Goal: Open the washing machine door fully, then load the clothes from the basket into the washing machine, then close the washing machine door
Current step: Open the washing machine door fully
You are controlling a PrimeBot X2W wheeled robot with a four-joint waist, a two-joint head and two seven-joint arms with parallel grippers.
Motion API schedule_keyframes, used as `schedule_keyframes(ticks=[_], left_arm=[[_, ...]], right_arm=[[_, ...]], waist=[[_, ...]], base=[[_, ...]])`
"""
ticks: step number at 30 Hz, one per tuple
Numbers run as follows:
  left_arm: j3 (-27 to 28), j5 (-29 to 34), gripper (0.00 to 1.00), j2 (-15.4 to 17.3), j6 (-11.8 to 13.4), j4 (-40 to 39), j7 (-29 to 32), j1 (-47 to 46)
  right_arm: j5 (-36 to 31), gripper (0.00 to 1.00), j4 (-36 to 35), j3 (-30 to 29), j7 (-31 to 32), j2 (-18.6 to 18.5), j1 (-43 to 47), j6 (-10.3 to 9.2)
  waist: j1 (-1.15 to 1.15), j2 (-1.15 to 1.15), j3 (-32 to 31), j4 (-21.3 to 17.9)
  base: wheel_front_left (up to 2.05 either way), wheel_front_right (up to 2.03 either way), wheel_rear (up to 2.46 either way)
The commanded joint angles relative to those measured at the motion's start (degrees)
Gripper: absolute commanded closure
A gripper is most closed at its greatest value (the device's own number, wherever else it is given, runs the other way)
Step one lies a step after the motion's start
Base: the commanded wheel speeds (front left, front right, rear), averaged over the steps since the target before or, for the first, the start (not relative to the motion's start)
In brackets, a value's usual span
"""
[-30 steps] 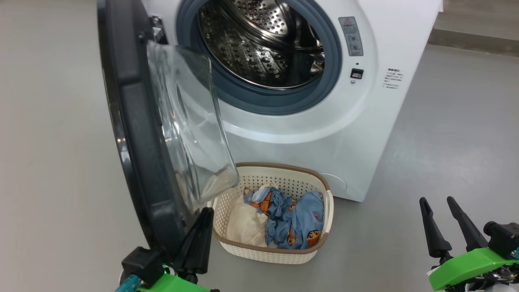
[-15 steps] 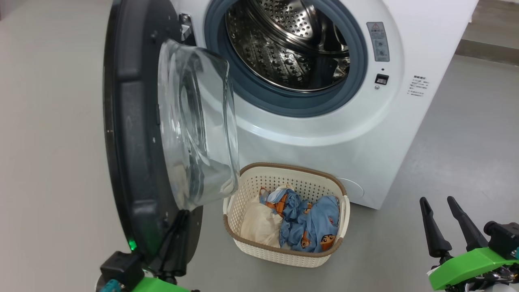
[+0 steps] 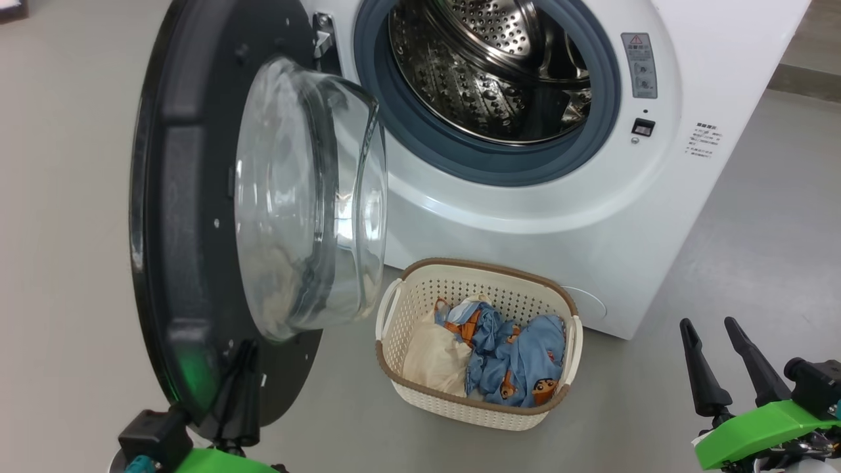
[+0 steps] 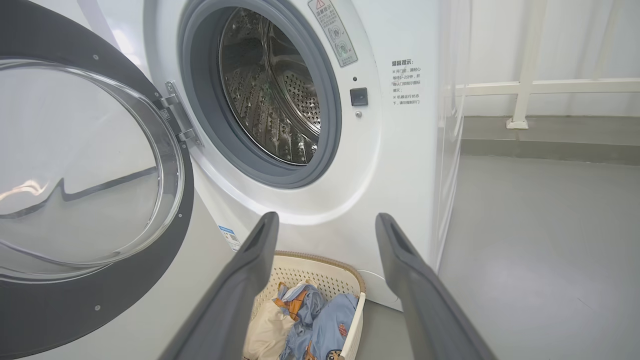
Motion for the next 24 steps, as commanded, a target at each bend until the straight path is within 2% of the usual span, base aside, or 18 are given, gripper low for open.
schedule_keyframes(ticks=[1, 12, 24], left_arm=[[3.04, -0.75, 1.00, 1.87, 0.83, -1.15, -0.07, -1.98], [5.97, -1.09, 1.00, 4.10, 2.51, 0.40, -0.42, -3.92], [8.60, -1.34, 1.00, 5.67, 2.53, 4.98, -1.22, -7.96]], right_arm=[[-0.33, 0.00, -1.48, 1.27, -0.71, -1.43, -0.07, 0.28], [-0.38, 0.00, -1.53, 1.45, -0.71, -1.66, -0.58, 0.28], [-0.35, 0.00, -1.64, 1.72, -0.71, -2.57, -1.67, 0.28]], waist=[[0.00, 0.00, 0.15, 0.15], [0.00, 0.00, 1.10, 1.05], [0.00, 0.00, 3.18, 1.77]], base=[[0.00, 0.00, 0.00], [0.00, 0.00, 0.00], [0.00, 0.00, 0.00]])
